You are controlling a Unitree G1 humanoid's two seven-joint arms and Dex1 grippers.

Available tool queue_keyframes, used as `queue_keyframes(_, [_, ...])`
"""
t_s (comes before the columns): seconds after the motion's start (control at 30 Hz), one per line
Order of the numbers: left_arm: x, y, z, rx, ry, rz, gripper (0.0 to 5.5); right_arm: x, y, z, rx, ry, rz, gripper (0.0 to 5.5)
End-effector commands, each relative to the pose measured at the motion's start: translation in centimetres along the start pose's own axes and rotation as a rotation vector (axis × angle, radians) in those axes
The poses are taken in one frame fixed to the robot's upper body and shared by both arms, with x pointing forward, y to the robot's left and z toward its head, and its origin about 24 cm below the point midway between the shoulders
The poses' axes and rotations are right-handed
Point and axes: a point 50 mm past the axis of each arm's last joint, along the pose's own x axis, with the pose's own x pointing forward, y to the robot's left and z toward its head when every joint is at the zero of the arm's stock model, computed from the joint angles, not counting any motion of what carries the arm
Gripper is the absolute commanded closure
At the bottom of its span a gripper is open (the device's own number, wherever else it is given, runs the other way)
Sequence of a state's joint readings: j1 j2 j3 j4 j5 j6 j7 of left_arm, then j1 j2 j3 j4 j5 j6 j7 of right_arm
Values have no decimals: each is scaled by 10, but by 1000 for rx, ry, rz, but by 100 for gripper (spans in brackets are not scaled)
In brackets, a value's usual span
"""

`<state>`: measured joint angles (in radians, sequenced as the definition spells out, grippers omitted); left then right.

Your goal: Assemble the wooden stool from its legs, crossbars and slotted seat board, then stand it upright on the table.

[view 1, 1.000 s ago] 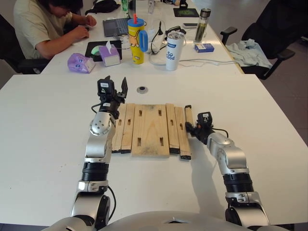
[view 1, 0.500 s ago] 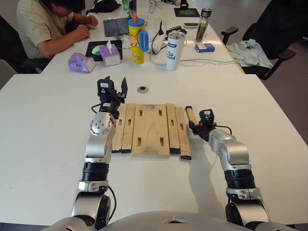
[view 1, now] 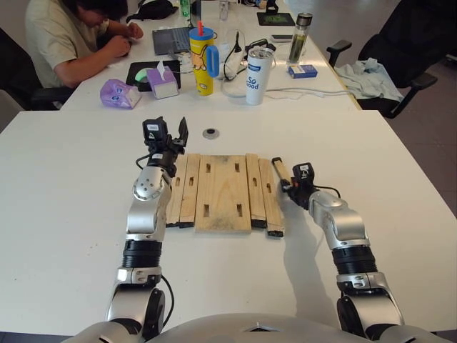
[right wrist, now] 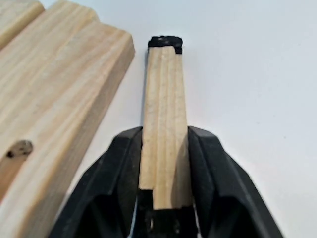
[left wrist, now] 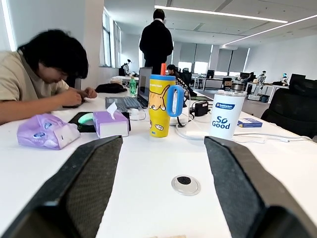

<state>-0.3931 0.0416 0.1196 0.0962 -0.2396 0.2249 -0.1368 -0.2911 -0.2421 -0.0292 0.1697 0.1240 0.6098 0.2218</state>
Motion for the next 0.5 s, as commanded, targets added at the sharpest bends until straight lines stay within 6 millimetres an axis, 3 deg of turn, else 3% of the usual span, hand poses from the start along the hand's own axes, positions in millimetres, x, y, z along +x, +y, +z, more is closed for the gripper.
queue_keyframes(0.03, [5, -13, -6, -349, 120, -192, 242, -9, 14, 31, -130, -305, 47, 420])
queue_keyframes(0.2, [6, -25, 5, -595, 162, -345, 242, -25, 45, 50, -211, -536, 198, 420])
queue_keyframes(0.5, [7, -39, 11, -637, 195, -421, 242, -37, 70, 53, -222, -639, 370, 420])
